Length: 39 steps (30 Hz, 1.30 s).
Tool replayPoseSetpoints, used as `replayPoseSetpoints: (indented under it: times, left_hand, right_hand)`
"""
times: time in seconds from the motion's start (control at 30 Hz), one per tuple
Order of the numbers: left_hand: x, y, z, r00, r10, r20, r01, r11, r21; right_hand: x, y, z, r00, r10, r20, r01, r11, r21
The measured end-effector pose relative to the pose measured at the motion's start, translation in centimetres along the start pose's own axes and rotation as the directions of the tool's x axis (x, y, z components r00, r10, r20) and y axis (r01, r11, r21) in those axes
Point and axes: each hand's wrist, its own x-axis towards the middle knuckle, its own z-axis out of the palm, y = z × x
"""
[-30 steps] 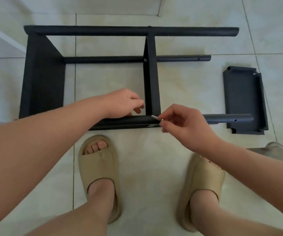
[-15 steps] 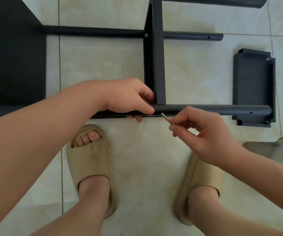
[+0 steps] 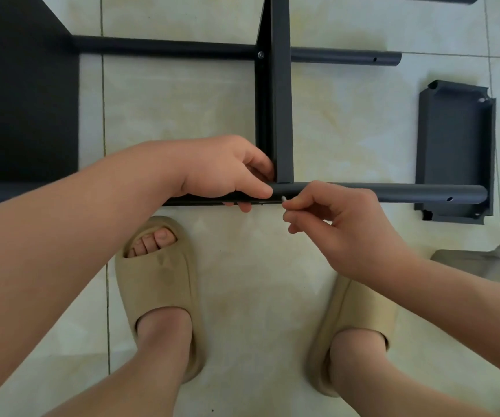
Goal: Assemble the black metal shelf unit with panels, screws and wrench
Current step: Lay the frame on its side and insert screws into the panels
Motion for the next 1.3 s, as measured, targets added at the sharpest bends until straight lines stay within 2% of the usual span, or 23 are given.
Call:
replayPoseSetpoints:
  times: [0.1,0.33,0.63,1.1,1.3]
  left_hand:
    - [0.0,-0.1,0.0,1.0,0.003,-0.002,-0.003,1.0,-0.006]
    - [0.0,-0.2,0.0,1.0,0.007,-0.002,-0.007,1.0,-0.006]
    - [-0.2,-0.1,0.0,1.0,0.004,-0.003,-0.004,1.0,-0.016]
    - [-0.1,-0.2,0.1,1.0,-0.002,0.002,0.002,0.999,-0.042]
    - [-0.2,-0.1,0.0,1.0,-0.018,-0.008,0.018,0.999,-0.045]
  right_hand:
    - [0.3,-0.3,0.2,0.994,0.114,0.001,-0.113,0.987,0.114]
    - [0.4,-0.7,0.4,0.986,0.166,-0.006,-0.164,0.98,0.111]
    - [0.4,-1.3,0.8,0.96,0.281,-0.013,-0.255,0.889,0.381]
    - [0.1,-1.3,1.0,0.95,0.314,0.006,-0.265,0.791,0.551]
    - [0.1,-1.3,0.9,0.954,0.301,0.012,-0.263,0.812,0.521]
